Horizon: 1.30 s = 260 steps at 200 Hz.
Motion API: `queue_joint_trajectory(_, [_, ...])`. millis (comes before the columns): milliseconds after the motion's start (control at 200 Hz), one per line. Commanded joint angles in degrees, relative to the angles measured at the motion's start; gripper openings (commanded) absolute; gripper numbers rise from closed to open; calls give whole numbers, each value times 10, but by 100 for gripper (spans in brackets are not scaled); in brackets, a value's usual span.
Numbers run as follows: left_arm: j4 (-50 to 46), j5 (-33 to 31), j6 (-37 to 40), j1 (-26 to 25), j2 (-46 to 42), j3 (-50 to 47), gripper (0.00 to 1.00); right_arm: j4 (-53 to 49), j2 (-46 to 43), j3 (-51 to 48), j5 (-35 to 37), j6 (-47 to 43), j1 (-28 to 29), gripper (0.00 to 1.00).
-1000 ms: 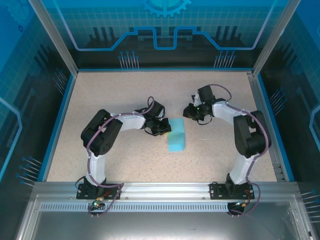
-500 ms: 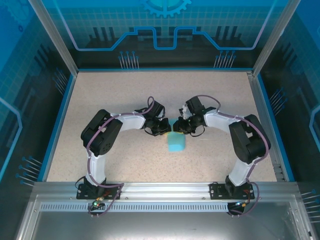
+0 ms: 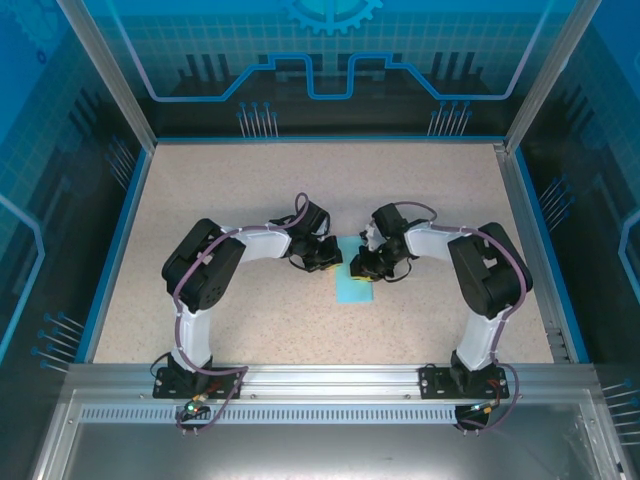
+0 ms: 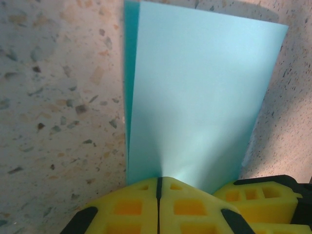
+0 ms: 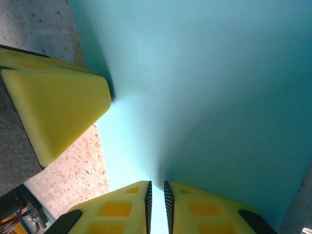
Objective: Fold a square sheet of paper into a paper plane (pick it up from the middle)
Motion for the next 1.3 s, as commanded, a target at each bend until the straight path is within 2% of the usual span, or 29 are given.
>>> queue_joint_trajectory(0, [-105,-57,-2,-14,64,-35,7,-53,-18,-38,2,-13,-10,18])
queue_joint_trajectory(345, [-104,-60,-1,-14,65,-35,7,-54,-77,-118,10,-2,-13,18])
queue_joint_trajectory(505, [-98,-58,-3,-13,64,-35,7,20,-138,-115,16,9,-6,18])
queue_joint_trajectory(765, [-110,-61,6,-14,64,-29,6,53,-58,-63,9,13,-5,18])
queue_joint_trajectory(945, [-105,-62,1,-14,65,-31,5,45,-60,-104,12,13,-3,17])
queue_joint_trajectory(1296, [-98,-66,-22,-14,73,-31,5,-20,-166,-213,22,16,-3,18])
